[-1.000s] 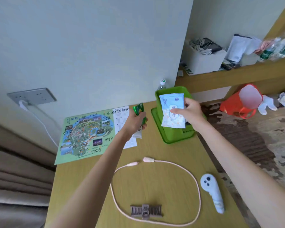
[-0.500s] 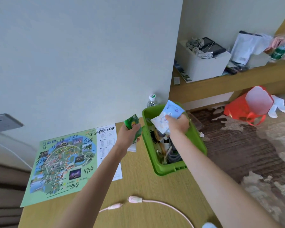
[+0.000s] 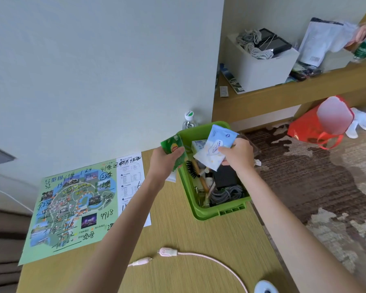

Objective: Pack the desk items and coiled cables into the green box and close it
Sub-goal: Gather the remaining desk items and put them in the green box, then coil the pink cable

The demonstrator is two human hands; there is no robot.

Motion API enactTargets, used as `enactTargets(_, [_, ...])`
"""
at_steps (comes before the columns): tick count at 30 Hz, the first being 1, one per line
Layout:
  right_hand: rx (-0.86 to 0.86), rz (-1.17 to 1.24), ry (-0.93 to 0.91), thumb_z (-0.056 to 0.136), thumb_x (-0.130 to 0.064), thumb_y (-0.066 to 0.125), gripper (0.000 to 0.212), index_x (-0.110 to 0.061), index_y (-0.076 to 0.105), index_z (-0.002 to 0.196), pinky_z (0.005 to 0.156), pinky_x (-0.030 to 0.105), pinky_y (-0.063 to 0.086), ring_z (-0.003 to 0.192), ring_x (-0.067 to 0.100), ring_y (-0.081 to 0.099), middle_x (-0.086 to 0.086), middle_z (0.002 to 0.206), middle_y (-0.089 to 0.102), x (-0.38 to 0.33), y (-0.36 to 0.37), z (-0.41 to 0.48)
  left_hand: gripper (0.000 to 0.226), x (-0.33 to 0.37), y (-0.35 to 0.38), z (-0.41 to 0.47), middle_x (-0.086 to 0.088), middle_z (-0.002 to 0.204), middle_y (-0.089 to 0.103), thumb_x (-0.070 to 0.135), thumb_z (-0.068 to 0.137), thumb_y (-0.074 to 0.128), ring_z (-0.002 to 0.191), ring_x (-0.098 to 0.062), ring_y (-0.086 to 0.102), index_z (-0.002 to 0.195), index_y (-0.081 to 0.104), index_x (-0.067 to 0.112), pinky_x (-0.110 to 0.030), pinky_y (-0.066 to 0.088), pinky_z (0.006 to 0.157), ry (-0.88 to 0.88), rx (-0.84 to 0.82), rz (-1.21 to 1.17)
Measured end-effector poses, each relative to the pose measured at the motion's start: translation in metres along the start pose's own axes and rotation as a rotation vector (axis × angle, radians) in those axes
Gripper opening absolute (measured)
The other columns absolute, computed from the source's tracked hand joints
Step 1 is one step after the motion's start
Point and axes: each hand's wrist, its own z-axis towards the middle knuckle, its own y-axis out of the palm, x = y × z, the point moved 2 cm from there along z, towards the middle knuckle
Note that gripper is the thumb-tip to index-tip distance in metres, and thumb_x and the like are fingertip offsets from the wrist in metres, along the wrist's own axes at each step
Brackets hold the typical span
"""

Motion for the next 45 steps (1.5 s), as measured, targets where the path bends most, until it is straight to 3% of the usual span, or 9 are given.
enactTargets(5, [-0.086, -0.832, -0.231, 0.084, -0.005, 0.069, 0.033, -0.004, 0.051, 0.112, 0.062, 0.034, 0.044, 0.092, 0.033, 0.067, 0.013, 0.105, 0.067, 0.005, -0.021, -0.019, 0.01, 0.005, 0.033, -0.007, 0.002, 0.081, 0.073, 0.015, 0.082, 0.075, 0.072, -0.012, 0.071, 0.086, 0.067, 0.019, -0.022, 0.057, 0.06, 0.003, -0.142, 0.066])
enactTargets(8, [0.088, -0.838, -0.492, 0.084, 0.003, 0.063, 0.031, -0.01, 0.055, 0.112, 0.064, 0.035, 0.049, 0.095, 0.026, 0.061, 0.006, 0.108, 0.058, 0.011, -0.037, -0.029, 0.04, 0.001, 0.059, -0.011, -0.005, 0.103, 0.069, 0.016, 0.079, 0.078, 0.088, -0.018, 0.07, 0.113, 0.057, 0.011, -0.027, 0.058, 0.07, -0.045, -0.25, 0.199])
enactTargets(10, [0.189, -0.799, -0.57, 0.083, -0.002, 0.067, 0.033, -0.01, 0.055, 0.112, 0.071, 0.035, 0.054, 0.099, 0.024, 0.055, 0.006, 0.109, 0.053, 0.02, -0.047, -0.035, 0.05, 0.0, 0.077, -0.012, -0.005, 0.11, 0.064, 0.019, 0.079, 0.079, 0.089, -0.017, 0.066, 0.117, 0.048, 0.01, -0.02, 0.054, 0.062, -0.052, -0.271, 0.262])
enactTargets(15, [0.051, -0.621, -0.42, 0.092, -0.01, 0.059, 0.05, -0.011, 0.042, 0.139, 0.074, 0.034, 0.054, 0.108, 0.025, 0.062, 0.006, 0.134, 0.052, 0.061, -0.048, -0.041, 0.064, 0.0, 0.114, -0.009, -0.014, 0.123, 0.058, 0.024, 0.083, 0.075, 0.092, -0.021, 0.06, 0.131, 0.035, 0.008, -0.021, 0.048, 0.062, 0.023, -0.214, 0.281])
enactTargets(18, [0.056, -0.526, -0.409, 0.094, -0.007, 0.056, 0.052, -0.013, 0.04, 0.143, 0.078, 0.036, 0.053, 0.112, 0.026, 0.063, 0.005, 0.136, 0.056, 0.069, -0.046, -0.04, 0.08, -0.007, 0.13, -0.008, -0.016, 0.144, 0.04, 0.027, 0.087, 0.07, 0.122, -0.029, 0.047, 0.146, 0.02, 0.007, -0.031, 0.045, 0.086, 0.008, -0.274, 0.393])
enactTargets(21, [0.063, -0.5, -0.411, 0.093, -0.007, 0.057, 0.053, -0.014, 0.041, 0.143, 0.084, 0.038, 0.054, 0.116, 0.026, 0.061, 0.005, 0.138, 0.055, 0.073, -0.044, -0.038, 0.072, -0.02, 0.13, -0.009, -0.015, 0.149, 0.032, 0.021, 0.093, 0.061, 0.137, -0.032, 0.032, 0.15, 0.019, 0.008, -0.043, 0.036, 0.108, 0.078, -0.25, 0.6])
enactTargets(31, [0.086, -0.495, -0.43, 0.094, -0.007, 0.056, 0.053, -0.013, 0.041, 0.144, 0.084, 0.037, 0.054, 0.116, 0.025, 0.061, 0.005, 0.141, 0.053, 0.077, -0.044, -0.036, 0.044, -0.034, 0.111, -0.014, -0.012, 0.14, 0.042, 0.021, 0.096, 0.055, 0.131, -0.028, 0.041, 0.138, 0.05, 0.01, -0.041, 0.039, 0.106, 0.28, -0.393, 0.824])
enactTargets(39, [0.169, -0.659, -0.566, 0.087, -0.014, 0.064, 0.055, -0.007, 0.042, 0.136, 0.103, 0.035, 0.04, 0.123, 0.024, 0.046, 0.008, 0.132, 0.048, 0.058, -0.041, -0.078, 0.022, -0.034, 0.035, -0.064, 0.002, 0.114, 0.06, 0.013, 0.094, 0.053, 0.09, -0.014, 0.065, 0.11, 0.067, 0.018, -0.036, 0.055, 0.073, 0.445, -0.034, 0.574])
enactTargets(45, [0.12, -0.552, -0.767, 0.086, -0.004, 0.057, 0.036, -0.01, 0.053, 0.122, 0.103, 0.032, 0.039, 0.121, 0.019, 0.048, 0.004, 0.128, 0.051, 0.076, -0.005, -0.158, 0.017, -0.111, -0.037, -0.111, 0.002, 0.104, 0.068, 0.01, 0.094, 0.053, 0.081, -0.011, 0.062, 0.098, 0.068, 0.018, -0.032, 0.052, 0.074, 0.215, 0.087, 0.538])
